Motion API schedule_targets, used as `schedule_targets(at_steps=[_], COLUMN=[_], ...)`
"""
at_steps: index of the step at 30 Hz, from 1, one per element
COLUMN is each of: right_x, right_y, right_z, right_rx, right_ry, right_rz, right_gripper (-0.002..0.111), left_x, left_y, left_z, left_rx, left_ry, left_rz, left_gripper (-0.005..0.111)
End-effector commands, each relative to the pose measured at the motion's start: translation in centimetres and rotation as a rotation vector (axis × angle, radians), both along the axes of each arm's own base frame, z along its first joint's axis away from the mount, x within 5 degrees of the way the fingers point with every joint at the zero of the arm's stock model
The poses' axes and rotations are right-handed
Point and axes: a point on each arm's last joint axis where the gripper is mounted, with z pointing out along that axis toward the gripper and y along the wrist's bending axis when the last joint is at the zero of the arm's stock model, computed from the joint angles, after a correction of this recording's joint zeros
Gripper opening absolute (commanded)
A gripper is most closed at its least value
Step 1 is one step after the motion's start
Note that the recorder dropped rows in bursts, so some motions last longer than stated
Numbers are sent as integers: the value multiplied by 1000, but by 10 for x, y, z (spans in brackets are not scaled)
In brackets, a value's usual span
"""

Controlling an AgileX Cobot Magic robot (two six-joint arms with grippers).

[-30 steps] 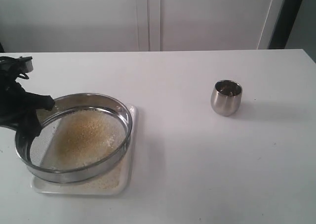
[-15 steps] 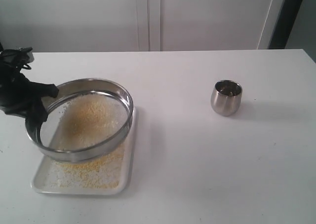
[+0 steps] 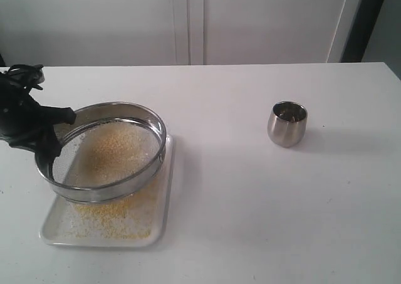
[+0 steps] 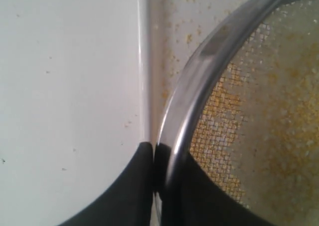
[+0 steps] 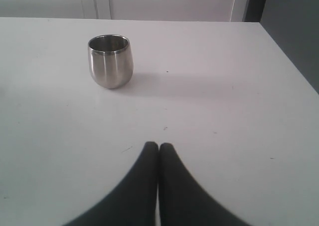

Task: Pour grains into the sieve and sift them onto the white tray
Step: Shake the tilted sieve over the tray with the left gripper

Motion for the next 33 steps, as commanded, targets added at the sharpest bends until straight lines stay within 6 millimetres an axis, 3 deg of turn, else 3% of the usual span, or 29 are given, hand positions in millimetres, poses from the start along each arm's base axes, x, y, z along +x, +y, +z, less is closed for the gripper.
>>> schedule_targets(at_steps=[1, 4, 7, 9, 11, 14, 16, 18, 21, 22, 23, 25, 27, 29, 30, 32, 33], right_x=[0, 0, 0, 0, 0, 0, 0, 0, 0, 0, 0, 0, 0, 0, 0, 0, 0], right_y=[0, 0, 0, 0, 0, 0, 0, 0, 0, 0, 0, 0, 0, 0, 0, 0, 0], right_z=[-1, -1, -1, -1, -1, -1, -1, -1, -1, -1, -1, -1, -1, -1, -1, -1, -1], right_rx=[-3, -3, -3, -3, -3, -3, -3, -3, -3, -3, -3, -3, -3, -3, -3, -3, -3], right_ry=[-12, -12, -12, -12, -12, -12, -12, -12, -12, -12, -12, -12, -12, -12, -12, -12, -12], right_rz=[-7, -7, -7, -7, -7, -7, -7, -7, -7, -7, -7, -7, -7, -7, -7, -7, -7], right_gripper=[0, 0, 0, 0, 0, 0, 0, 0, 0, 0, 0, 0, 0, 0, 0, 0, 0], left_x=[-22, -38, -21, -5, -3, -38, -56, -42, -6, -11, -29, -47, -28, -5, -4, -31, -46], left_y=[-10, -6, 4, 7, 2, -12, -10, 3, 8, 0, -11, -12, 1, 5, 3, -10, -9], left_z=[0, 3, 1, 0, 0, -1, -4, 3, 2, 2, 2, 2, 4, -3, 0, 3, 4], left_rx=[-46, -25, -15, -27, -63, -55, -16, -1, -67, -110, -120, -83, -64, -114, -129, -136, -106], left_ry=[120, -22, -66, -14, 90, 128, 14, -118, 26, 63, 78, -90, -146, -4, 28, 61, -33], left_rz=[-70, -2, 44, 39, 8, -102, -41, 39, 63, -12, -76, 5, 73, 55, 36, -53, -21], left_gripper=[0, 0, 0, 0, 0, 0, 0, 0, 0, 0, 0, 0, 0, 0, 0, 0, 0])
